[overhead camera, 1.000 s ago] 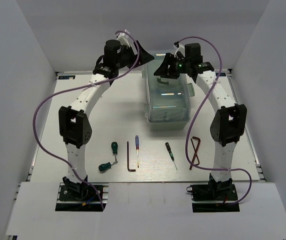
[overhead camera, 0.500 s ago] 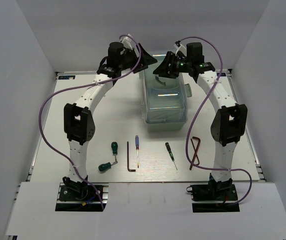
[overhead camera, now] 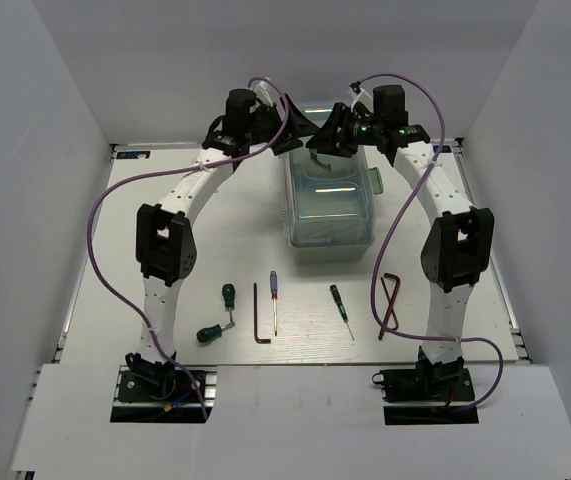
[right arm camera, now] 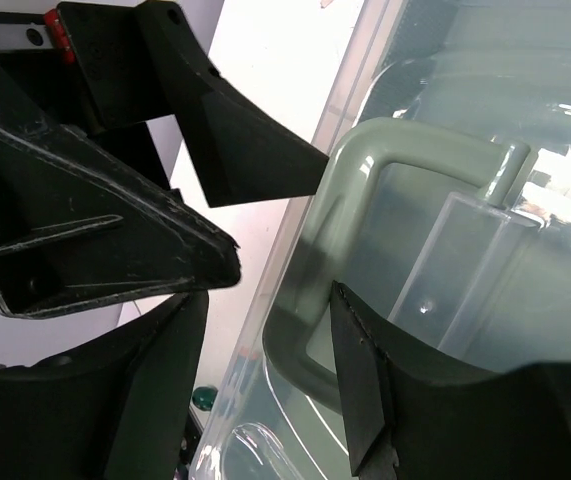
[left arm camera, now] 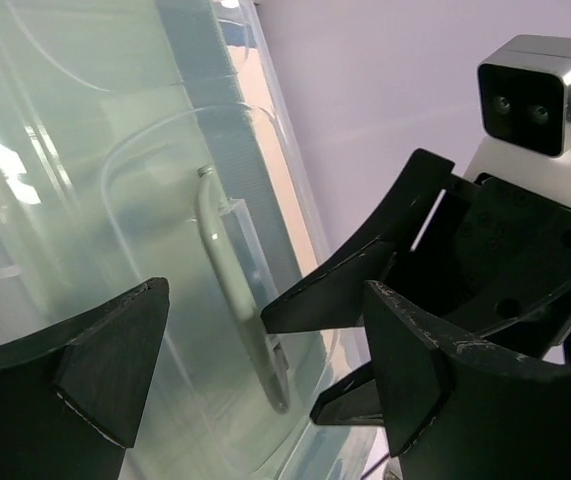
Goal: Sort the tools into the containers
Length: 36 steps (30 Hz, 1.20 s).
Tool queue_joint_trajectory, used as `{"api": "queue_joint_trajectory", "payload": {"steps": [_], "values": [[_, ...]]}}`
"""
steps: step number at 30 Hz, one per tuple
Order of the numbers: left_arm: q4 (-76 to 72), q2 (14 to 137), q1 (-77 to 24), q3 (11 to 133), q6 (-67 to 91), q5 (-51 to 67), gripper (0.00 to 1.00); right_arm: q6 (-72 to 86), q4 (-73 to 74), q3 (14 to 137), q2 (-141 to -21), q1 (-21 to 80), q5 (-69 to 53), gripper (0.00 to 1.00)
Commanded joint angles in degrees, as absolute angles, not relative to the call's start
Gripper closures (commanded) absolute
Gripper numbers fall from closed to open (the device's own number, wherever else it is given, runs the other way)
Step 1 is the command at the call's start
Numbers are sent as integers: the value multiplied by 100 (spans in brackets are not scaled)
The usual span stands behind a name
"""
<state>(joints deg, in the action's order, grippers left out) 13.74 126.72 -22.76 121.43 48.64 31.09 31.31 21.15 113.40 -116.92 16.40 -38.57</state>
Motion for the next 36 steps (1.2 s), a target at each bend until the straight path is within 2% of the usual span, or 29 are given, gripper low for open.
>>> {"api": "queue_joint_trajectory", "payload": {"steps": [1, 7, 11, 14, 18, 20, 21, 23, 24, 28, 31, 34, 36], "values": [[1354, 12857, -2390, 12340, 5071, 3330, 11, 3287, 1731, 11303, -11654, 1705, -4342, 43], [1362, 13218, -2391, 12858, 5265, 3542, 11, 3270, 1705, 11162, -11567, 1644, -4438, 41], [1310, 13158, -2391, 12691, 5317, 3542, 11, 3033, 1801, 11048, -11330, 1512, -4509, 31], [1310, 13104, -2391, 12533, 5317, 3542, 11, 2427, 2126, 11039, -10926, 1249, -4351, 31], [1362, 13052, -2391, 12401, 5317, 3489, 16, 1188, 3013, 10890, -10363, 749, -3710, 31], [1450, 13052, -2391, 12349, 5265, 3489, 18, 724, 3067, 10452, -9889, 573, -3323, 32], [1529, 13052, -2391, 12349, 5265, 3489, 20, 625, 2980, 9859, -9592, 484, -3218, 35], [1757, 13052, -2391, 12349, 5125, 3358, 24, 423, 2918, 9485, -9273, 160, -2761, 36], [1827, 13052, -2391, 12349, 5124, 3357, 29, 378, 2961, 9144, -9203, 89, -2673, 38], [2337, 13227, -2391, 12682, 4852, 3357, 41, 439, 3603, 9228, -9702, -447, -2864, 38], [2479, 13228, -2391, 12604, 4799, 3357, 49, 588, 3823, 9553, -10379, -632, -3506, 28], [2426, 13228, -2443, 12472, 4747, 3357, 59, 712, 3507, 9667, -10976, -624, -3893, 23], [2426, 13228, -2443, 12472, 4746, 3357, 61, 729, 3411, 9808, -11370, -598, -3955, 22]]}}
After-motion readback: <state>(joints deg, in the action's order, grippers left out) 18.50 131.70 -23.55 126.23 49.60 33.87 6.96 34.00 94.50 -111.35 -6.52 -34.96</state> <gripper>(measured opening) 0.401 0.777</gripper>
